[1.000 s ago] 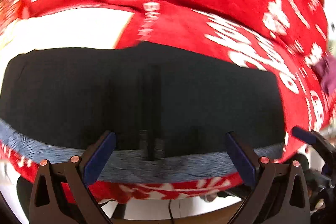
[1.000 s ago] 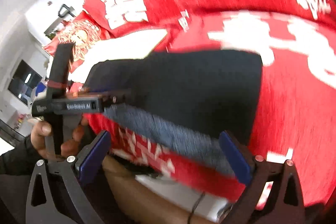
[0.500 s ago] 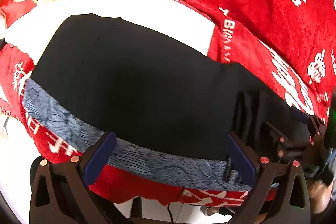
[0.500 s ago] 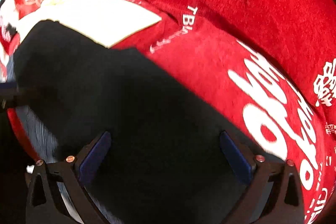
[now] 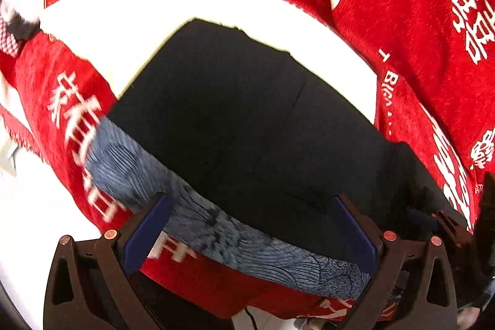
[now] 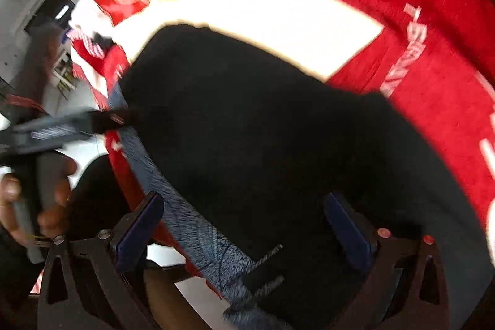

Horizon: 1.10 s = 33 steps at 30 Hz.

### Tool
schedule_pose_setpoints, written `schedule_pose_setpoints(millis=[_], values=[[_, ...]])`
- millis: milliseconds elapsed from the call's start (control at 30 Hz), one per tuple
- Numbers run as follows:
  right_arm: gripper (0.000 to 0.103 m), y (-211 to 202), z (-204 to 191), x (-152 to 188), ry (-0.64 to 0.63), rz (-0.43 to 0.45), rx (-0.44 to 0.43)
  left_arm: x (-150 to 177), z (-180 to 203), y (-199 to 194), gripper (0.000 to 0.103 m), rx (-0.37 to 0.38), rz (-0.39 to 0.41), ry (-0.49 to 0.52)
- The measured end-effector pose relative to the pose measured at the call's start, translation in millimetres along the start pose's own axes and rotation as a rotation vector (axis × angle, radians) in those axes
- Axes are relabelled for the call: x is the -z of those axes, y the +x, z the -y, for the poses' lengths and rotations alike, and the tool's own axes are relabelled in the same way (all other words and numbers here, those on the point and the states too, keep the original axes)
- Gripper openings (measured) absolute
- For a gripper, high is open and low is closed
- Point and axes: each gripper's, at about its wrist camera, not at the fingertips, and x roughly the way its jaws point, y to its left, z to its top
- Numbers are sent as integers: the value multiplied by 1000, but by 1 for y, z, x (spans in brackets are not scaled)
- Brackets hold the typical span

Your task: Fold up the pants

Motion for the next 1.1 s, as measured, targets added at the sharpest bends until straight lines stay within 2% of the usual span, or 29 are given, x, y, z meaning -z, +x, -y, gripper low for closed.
schedule_pose_setpoints(millis=[33,100,167,233,300,367,400,467,533,600,667,800,900,1000,1100], values=[[103,3,-3,0,-35,7,11,-4,-7,-4,103,4,12,-3],[103,13,-13,0,-100,-40,39,-14,-24,-11,103,20,36,-19],[103,23,-26,1,-184,-80,115,-24,-40,-13,103,42,36,-19],[103,32,-34,5,-239,-108,151,-35,-56,-13,103,62,31,9],[103,38,-41,9,-284,-116,194,-44,-68,-8,103,73,23,42],[103,38,-43,8,-282,-120,194,-50,-80,-5,103,76,19,40],[103,35,-43,6,-261,-116,173,-53,-87,-2,103,82,12,24],[103,20,-39,-4,-180,-73,38,-54,-93,2,103,89,4,2],[103,-1,-38,-23,-139,5,-78,-53,-96,5,103,114,4,-12],[103,-11,-41,-47,-159,44,-118,-52,-94,4,103,151,13,-16],[103,-8,-51,-78,-243,55,-142,-52,-92,2,103,166,26,-5],[103,26,-64,-127,-392,14,-145,-49,-91,-6,103,190,47,22],[103,52,-74,-155,-452,3,-201,-45,-96,-6,103,224,27,26],[103,80,-86,-181,-486,-20,-229,-46,-90,-3,103,184,28,71],[101,111,-102,-186,-512,-140,-268,-48,-88,-2,103,182,37,99]])
